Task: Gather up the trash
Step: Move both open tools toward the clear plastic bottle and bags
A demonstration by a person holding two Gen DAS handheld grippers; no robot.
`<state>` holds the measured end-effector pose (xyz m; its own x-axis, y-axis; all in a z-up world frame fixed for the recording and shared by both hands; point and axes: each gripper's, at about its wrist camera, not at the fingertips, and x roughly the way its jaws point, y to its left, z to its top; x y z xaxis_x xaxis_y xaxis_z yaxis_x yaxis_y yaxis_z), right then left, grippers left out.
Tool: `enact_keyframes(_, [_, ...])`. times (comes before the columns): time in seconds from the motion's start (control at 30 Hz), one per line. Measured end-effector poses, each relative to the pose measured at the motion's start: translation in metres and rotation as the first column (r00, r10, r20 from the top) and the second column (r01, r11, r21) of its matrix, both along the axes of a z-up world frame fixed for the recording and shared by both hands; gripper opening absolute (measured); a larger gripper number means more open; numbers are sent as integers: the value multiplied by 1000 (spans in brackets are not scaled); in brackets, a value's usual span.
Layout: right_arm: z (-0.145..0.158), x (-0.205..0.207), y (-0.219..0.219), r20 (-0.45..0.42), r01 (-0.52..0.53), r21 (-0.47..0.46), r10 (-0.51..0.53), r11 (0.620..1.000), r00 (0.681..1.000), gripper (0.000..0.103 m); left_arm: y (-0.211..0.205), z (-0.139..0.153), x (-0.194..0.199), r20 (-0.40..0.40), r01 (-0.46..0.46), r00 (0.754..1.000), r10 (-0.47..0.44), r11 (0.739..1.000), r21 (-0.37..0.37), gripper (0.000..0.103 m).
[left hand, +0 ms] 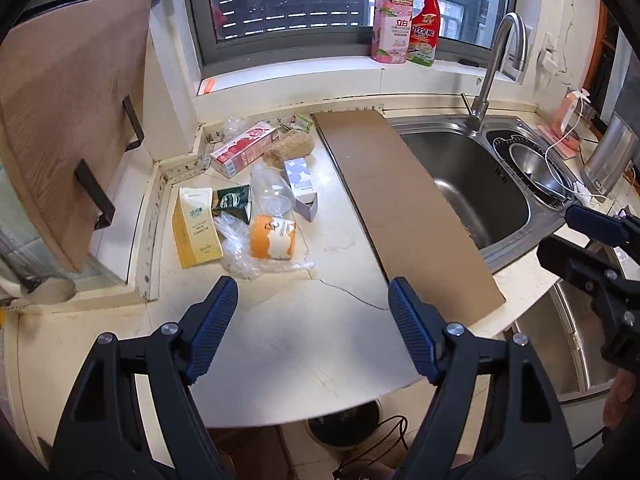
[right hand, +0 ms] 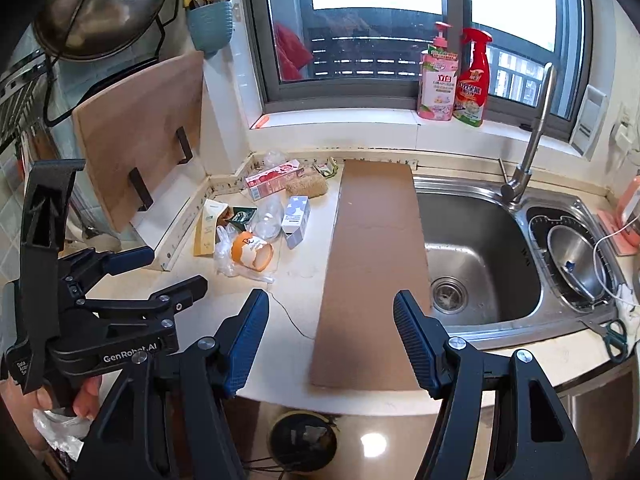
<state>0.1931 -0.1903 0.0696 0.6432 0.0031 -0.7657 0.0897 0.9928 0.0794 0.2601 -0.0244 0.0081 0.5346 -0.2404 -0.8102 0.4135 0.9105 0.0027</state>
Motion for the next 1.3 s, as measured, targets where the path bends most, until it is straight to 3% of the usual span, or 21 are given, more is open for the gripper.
enact_keyframes(0.4, [-51, 71, -50, -55, 29, 159, -21, 987, 998, 66, 6, -45, 54, -51, -55, 997, 55, 998, 2, 76])
enact_keyframes(0.57, [-69, 122, -71, -67, -4, 219, 20, 976, 998, 66, 6, -65, 86, -94, -125, 988, 125, 992, 1, 76])
enact_keyframes(0.87, [-123, 254, -64, -143, -147, 301, 197, 942, 970, 66, -2, -86, 167, -166, -281, 947, 274, 959, -18, 75])
enact_keyframes(0.97, [-145, 294, -57, -172, -170, 337, 238, 926, 956, 63, -8, -94, 195, -191, -304, 937, 291, 952, -40, 63])
enact_keyframes(1.07, [-165, 330, -53, -194, -165, 375, 252, 912, 948, 59, -15, -104, 218, -227, -310, 928, 295, 950, -34, 55])
enact_keyframes(1.3, [-201, 386, -47, -240, -135, 462, 270, 877, 932, 54, -21, -141, 260, -332, -350, 886, 324, 937, -18, 53])
